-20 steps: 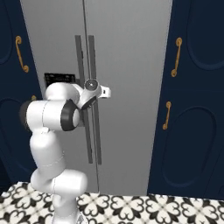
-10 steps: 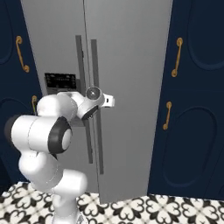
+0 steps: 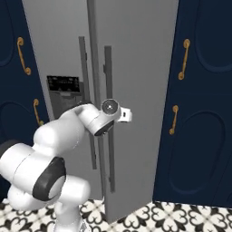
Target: Take the strawberry from the fridge and place it on top of the pancake, located on the dining counter.
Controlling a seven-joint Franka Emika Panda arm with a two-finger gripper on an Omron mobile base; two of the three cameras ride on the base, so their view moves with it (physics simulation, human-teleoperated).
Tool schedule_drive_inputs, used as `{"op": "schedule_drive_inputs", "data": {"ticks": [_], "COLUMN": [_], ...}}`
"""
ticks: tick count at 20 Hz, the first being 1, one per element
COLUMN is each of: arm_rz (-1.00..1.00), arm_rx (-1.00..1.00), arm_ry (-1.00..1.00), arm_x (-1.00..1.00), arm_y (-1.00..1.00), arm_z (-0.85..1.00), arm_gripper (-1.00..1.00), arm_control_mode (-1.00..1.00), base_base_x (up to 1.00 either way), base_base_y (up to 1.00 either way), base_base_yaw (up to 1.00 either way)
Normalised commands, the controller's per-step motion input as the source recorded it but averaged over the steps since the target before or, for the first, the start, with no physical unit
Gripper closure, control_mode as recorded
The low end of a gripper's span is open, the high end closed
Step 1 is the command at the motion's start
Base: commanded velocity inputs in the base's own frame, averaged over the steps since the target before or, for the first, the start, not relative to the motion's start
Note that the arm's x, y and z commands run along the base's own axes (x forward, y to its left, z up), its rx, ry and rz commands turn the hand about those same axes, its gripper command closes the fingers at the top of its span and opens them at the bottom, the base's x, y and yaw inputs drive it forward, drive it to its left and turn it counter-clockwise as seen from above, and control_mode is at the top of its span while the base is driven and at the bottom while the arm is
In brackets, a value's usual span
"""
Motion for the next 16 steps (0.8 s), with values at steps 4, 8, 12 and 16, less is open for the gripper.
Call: {"op": "schedule_drive_inputs", "data": {"ticks": [4,8,12,16], "arm_rz": [0.04,0.01,0.01,0.0], "arm_rx": [0.06,0.04,0.05,0.0], "arm_ry": [-0.07,-0.04,-0.03,-0.09], "arm_x": [-0.09,-0.27,-0.38,-0.73], "arm_y": [-1.0,-1.0,-1.0,-0.7], "arm_z": [-0.03,0.0,0.0,0.01], "arm_gripper": [1.0,1.0,1.0,-1.0], "arm_control_mode": [-1.0,-1.0,-1.0,-1.0], "base_base_x": [0.0,0.0,0.0,0.0], "base_base_y": [0.0,0.0,0.0,0.0], "base_base_yaw": [0.0,0.0,0.0,0.0]}}
